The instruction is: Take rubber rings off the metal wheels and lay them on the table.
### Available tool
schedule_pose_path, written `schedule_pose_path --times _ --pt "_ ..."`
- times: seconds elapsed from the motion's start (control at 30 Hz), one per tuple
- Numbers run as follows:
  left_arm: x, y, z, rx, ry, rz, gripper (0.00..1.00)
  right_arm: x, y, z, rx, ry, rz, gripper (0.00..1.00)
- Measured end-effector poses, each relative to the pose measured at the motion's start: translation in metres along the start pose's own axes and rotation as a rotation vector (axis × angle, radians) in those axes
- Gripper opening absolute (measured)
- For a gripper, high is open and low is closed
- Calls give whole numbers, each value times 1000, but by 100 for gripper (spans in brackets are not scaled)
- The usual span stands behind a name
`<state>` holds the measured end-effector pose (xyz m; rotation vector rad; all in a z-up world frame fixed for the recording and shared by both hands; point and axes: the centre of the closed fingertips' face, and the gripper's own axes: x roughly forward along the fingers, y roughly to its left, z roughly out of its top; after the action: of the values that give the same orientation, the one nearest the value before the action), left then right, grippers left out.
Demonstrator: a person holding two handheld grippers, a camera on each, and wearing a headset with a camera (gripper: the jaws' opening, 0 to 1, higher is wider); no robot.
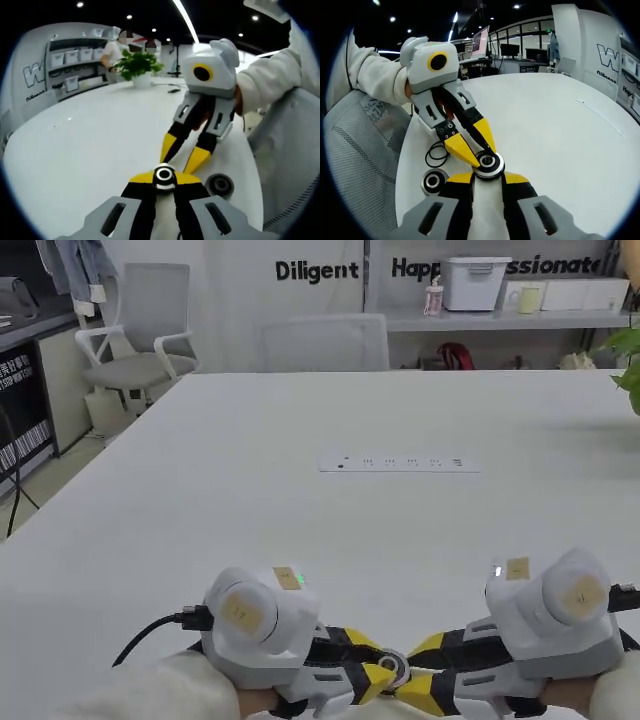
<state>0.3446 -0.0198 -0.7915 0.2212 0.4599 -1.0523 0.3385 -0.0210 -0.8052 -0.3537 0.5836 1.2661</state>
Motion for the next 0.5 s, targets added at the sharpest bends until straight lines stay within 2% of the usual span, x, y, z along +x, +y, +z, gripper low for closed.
schedule_pose_path --times 0.23,0.5 --pt "0 -1 0 2 -3 4 14 -2 1 -1 9 10 7 16" --pt "-1 -2 0 5 -4 11 14 -3 1 -3 53 11 16 14"
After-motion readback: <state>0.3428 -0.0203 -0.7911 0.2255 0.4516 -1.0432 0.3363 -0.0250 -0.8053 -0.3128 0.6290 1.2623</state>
